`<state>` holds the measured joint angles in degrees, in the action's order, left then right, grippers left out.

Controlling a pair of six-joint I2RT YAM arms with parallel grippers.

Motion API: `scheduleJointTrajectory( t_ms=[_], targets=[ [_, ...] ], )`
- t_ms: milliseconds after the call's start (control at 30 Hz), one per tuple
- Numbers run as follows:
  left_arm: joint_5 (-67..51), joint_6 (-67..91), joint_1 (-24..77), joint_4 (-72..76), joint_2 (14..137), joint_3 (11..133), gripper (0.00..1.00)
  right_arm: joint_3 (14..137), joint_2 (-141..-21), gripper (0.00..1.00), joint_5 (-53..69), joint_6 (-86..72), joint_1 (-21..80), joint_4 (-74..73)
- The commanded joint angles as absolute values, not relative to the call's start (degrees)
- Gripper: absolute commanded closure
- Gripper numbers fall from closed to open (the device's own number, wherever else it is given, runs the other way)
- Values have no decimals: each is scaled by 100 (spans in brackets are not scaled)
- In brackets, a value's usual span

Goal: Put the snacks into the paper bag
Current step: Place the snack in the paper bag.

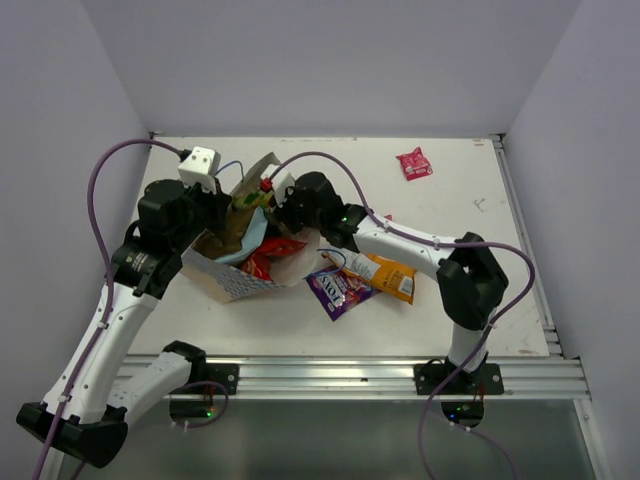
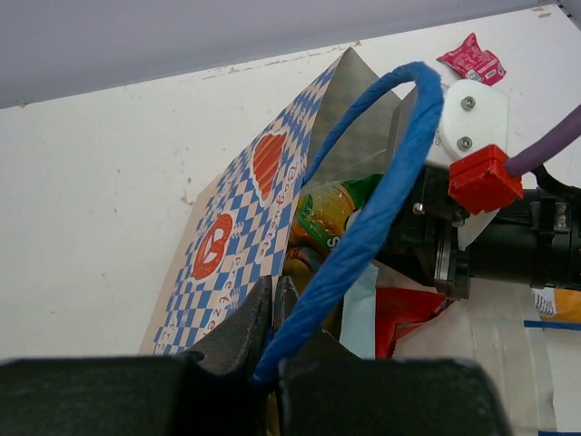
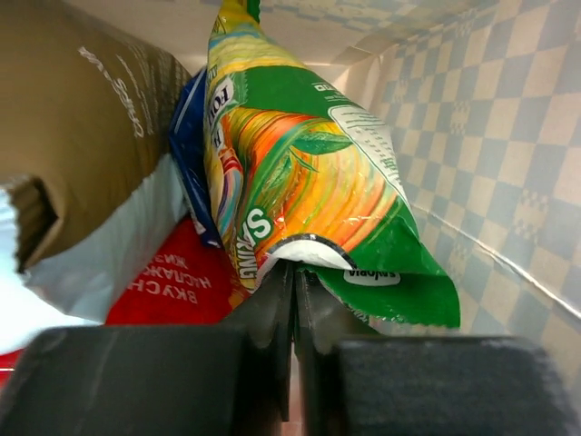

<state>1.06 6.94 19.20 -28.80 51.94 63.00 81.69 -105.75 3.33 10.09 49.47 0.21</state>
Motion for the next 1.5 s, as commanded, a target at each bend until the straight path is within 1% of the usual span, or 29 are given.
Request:
scheduleJointTrajectory(
  t_ms=[0,100,133,200,233,333,433,533,633,1100,1200,1233,1267,1300,1367,1400,1467],
  targets=[
    [26,817,1925,-2707,5133,6398,100,8534,-10275,88,642,642,4931,185],
    [53,791,1916,-2733,5115,6416,100,8508,-10012,60,370,633,4931,141],
    [61,782,1916,-2742,5107,6425,100,8412,-9802,47,334,633,4931,141],
    [79,773,1916,-2742,5098,6425,100,8315,-9599,39,360,737,4931,141],
    [79,773,1916,-2742,5098,6416,100,8314,-9476,31,404,790,4922,19],
    [35,782,1916,-2716,5141,6407,100,8507,-9431,25,658,905,4913,-420],
    [35,800,1916,-2690,5159,6407,100,8578,-9483,24,703,897,4887,-553],
    [26,800,1916,-2698,5150,6425,100,8570,-9580,24,362,853,4860,-606],
    [44,782,1916,-2725,5124,6434,100,8587,-9641,24,299,791,4808,-659],
    [44,782,1916,-2751,5124,6407,100,9588,-10889,24,975,870,4720,-1265],
    [44,782,1916,-2769,5124,6416,100,9808,-11127,35,1107,896,4720,-1353],
    [53,782,1916,-2769,5115,6407,100,9861,-11153,42,1186,896,4720,-1380],
    [61,774,1916,-2769,5115,6407,100,9861,-11153,62,1204,905,4720,-1371],
    [70,773,1916,-2769,5115,6407,100,9853,-11110,75,1213,888,4711,-1345],
    [79,773,1916,-2777,5098,6407,100,9713,-10970,94,1125,905,4720,-1205],
    [79,773,1916,-2769,5106,6407,100,9634,-10786,100,1021,905,4720,-1117],
    [70,782,1916,-2760,5115,6398,100,9422,-10582,100,748,949,4729,-906]
  ],
)
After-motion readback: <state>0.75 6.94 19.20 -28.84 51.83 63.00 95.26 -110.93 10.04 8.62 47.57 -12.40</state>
